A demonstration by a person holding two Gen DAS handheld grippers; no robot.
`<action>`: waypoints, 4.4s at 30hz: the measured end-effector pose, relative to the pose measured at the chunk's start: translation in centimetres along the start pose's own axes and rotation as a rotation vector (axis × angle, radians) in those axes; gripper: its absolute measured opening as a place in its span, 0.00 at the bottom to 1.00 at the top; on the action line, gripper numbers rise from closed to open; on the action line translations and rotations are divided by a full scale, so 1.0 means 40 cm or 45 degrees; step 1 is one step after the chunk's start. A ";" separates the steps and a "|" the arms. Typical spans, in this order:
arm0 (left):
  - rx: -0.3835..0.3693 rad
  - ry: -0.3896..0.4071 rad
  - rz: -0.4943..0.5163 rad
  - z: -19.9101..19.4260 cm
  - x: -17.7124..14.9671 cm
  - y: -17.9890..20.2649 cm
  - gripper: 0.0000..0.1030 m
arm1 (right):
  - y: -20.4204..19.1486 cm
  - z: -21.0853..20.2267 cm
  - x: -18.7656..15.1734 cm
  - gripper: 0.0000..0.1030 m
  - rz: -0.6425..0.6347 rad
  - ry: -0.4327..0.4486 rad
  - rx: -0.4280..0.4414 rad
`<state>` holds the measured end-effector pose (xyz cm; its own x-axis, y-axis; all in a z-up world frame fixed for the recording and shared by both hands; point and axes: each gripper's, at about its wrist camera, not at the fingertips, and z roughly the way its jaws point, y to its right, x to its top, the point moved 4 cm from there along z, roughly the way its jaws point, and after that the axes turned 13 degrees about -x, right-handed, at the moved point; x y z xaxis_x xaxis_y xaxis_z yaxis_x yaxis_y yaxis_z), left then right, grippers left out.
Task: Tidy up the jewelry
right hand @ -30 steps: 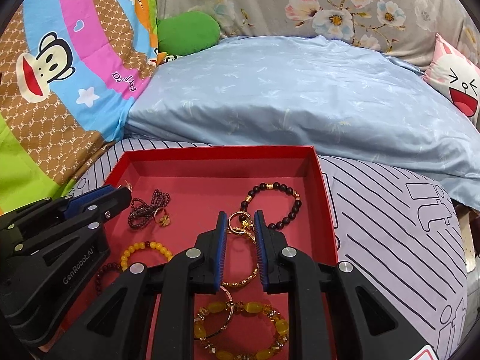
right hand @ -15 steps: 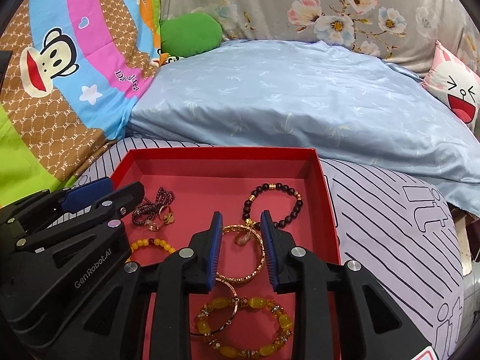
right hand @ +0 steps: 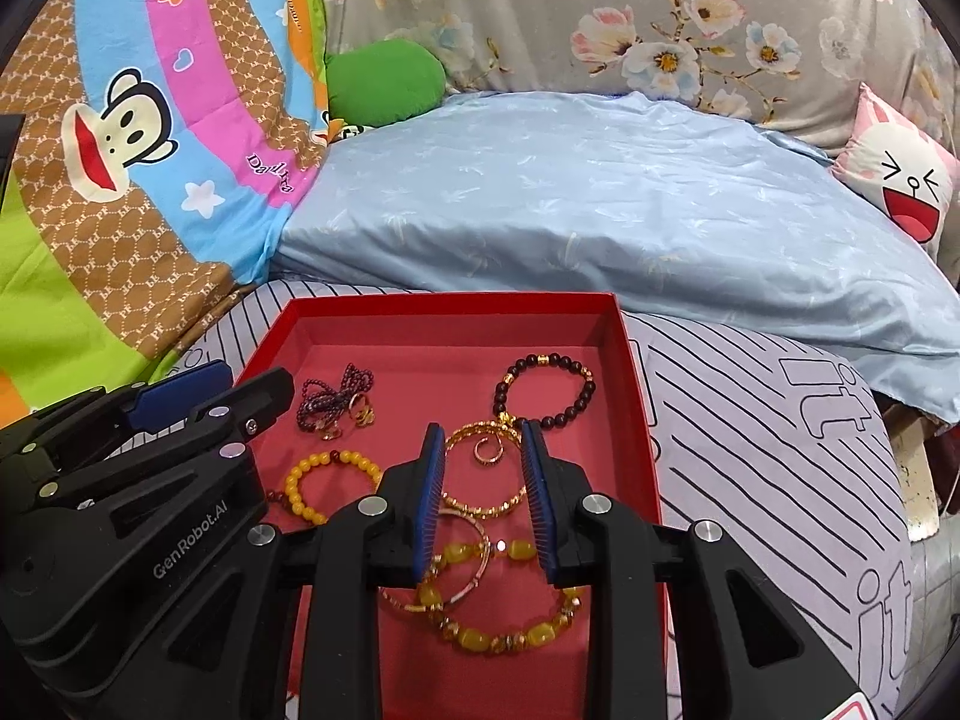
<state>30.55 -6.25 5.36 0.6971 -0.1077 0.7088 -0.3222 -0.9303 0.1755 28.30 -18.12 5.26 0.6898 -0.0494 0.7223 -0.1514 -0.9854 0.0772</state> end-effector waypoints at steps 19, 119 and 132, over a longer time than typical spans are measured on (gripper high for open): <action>-0.044 0.026 -0.017 -0.167 -0.108 0.061 0.32 | 0.028 -0.178 -0.104 0.25 0.030 0.031 -0.004; 0.166 -0.015 -0.101 -0.220 -0.331 -0.018 0.93 | 0.074 -0.242 -0.291 0.94 0.074 0.002 -0.153; 0.158 -0.028 -0.106 -0.212 -0.331 -0.021 0.93 | 0.076 -0.239 -0.293 0.94 0.077 -0.002 -0.162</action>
<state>16.14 -1.07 1.63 0.7324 -0.0344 0.6800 -0.1817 -0.9724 0.1465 13.00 -18.97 3.61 0.6776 -0.1082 0.7274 -0.2813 -0.9521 0.1203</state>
